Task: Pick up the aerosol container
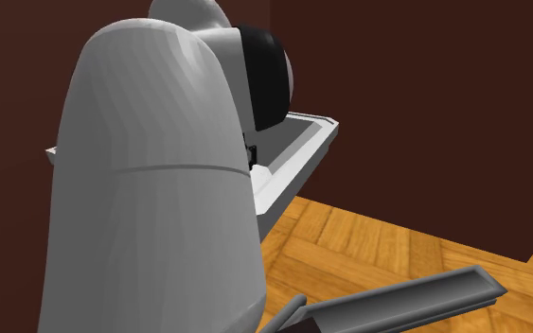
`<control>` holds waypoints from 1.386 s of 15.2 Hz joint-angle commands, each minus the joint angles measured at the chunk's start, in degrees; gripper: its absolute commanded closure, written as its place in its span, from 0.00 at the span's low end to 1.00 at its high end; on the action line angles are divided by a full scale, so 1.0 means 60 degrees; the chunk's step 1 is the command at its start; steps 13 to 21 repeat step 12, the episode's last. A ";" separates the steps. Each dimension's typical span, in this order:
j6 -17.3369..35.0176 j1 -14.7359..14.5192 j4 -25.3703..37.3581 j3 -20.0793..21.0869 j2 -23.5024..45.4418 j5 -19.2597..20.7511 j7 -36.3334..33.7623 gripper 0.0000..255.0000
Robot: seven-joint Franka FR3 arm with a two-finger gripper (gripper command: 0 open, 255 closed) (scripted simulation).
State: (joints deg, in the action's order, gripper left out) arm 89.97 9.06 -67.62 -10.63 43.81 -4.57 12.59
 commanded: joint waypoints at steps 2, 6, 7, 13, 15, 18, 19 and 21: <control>-0.0328 0.0005 0.0216 -0.0011 -0.0111 0.0017 -0.0002 1.00; -0.0775 0.0022 0.0568 -0.0023 -0.0209 0.0033 -0.0002 1.00; -0.0891 0.0027 0.0667 -0.0026 -0.0227 0.0036 -0.0002 1.00; -0.1270 0.0048 0.1011 -0.0033 -0.0264 0.0045 -0.0002 1.00; -0.1270 0.0048 0.1011 -0.0033 -0.0264 0.0045 -0.0002 1.00; -0.1270 0.0048 0.1011 -0.0033 -0.0264 0.0045 -0.0002 1.00; -0.1270 0.0048 0.1011 -0.0033 -0.0264 0.0045 -0.0002 1.00; -0.1270 0.0048 0.1011 -0.0033 -0.0264 0.0045 -0.0002 1.00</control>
